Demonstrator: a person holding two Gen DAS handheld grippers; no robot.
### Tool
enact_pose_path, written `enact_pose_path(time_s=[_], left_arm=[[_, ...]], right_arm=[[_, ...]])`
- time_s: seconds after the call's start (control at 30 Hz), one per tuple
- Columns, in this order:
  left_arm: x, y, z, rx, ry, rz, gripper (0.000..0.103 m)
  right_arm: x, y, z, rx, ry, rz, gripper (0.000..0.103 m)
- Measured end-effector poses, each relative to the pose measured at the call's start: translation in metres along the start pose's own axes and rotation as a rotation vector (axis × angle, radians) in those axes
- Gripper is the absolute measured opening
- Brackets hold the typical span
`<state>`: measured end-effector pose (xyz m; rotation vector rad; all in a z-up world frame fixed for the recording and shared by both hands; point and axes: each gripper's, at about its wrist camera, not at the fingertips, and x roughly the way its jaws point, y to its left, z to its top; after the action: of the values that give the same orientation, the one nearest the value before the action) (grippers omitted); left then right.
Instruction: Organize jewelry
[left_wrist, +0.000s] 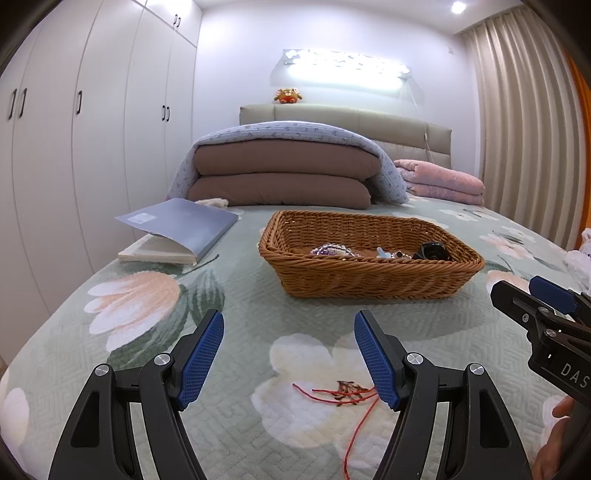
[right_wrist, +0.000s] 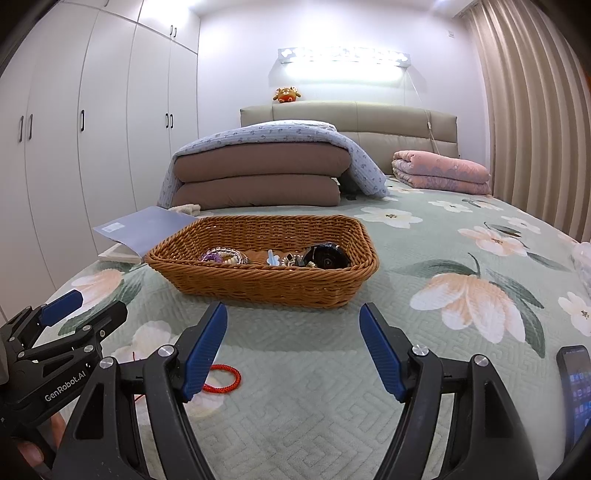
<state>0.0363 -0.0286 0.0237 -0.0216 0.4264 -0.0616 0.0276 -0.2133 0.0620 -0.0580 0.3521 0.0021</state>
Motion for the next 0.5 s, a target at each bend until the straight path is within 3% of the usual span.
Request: enact_pose_path(time_s=[0.5], left_arm=[[0.0024,0.0020,0.0008,0.002,0.010,-0.001,0.075]], right_arm=[[0.0020,0.0001,-0.0008,-0.003,0.007,0.001,0.077]])
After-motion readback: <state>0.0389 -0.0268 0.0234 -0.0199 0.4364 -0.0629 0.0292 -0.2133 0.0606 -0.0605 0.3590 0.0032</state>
